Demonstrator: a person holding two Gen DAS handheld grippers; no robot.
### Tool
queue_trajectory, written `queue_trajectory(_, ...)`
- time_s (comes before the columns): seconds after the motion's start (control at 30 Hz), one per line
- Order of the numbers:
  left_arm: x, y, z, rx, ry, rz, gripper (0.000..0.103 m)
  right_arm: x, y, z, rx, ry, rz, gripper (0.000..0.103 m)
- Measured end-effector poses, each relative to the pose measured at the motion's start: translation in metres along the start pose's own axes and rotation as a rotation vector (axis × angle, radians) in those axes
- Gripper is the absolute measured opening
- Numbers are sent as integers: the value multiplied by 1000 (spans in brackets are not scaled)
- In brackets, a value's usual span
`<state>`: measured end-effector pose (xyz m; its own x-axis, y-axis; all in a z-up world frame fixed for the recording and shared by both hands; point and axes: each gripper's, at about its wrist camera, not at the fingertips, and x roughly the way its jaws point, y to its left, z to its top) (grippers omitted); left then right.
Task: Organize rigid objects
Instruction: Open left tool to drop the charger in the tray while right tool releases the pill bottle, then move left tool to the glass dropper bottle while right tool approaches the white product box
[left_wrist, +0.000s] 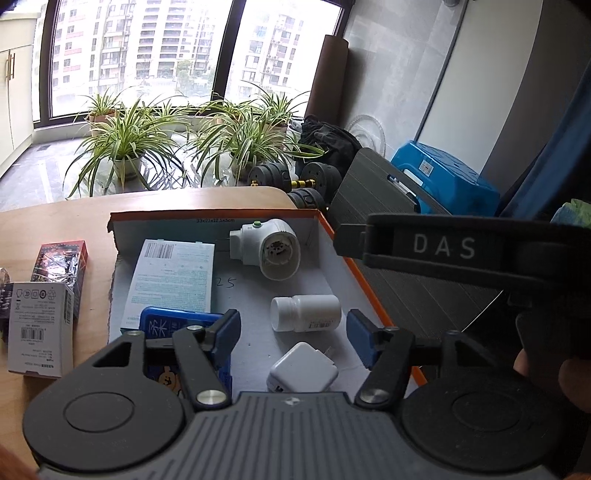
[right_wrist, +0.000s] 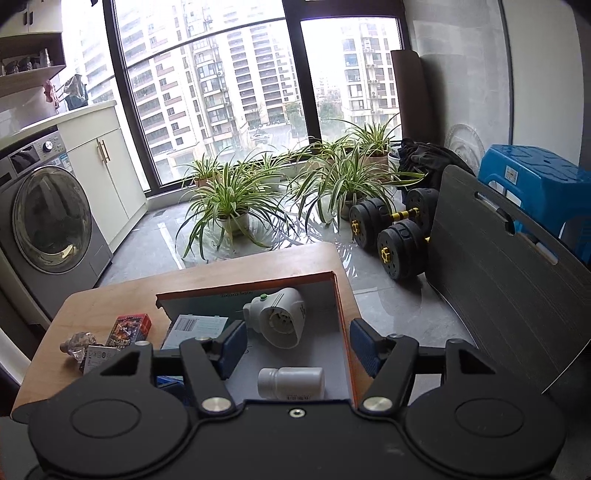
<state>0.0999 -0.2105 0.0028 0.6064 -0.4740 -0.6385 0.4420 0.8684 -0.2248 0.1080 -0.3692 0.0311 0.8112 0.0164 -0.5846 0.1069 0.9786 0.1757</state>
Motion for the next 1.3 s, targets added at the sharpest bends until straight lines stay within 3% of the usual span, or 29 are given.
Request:
queue_trajectory(0.13,-25,1,0,12,-26,24,85,-25,9,-1,-21,-45,-12,79)
queue_trajectory(0.33,-59,21,-8,-24,-36,90,93,-52,26,-11,-39,-72,-11,86)
queue_trajectory(0.83,-123,98,-38,-155,-62,266,94,-62,95,-50,-115,0,95,89)
queue_trajectory(1.3,-151,138,-48,-222,-91,320,95,-58,138,-58,-171,22,138,89)
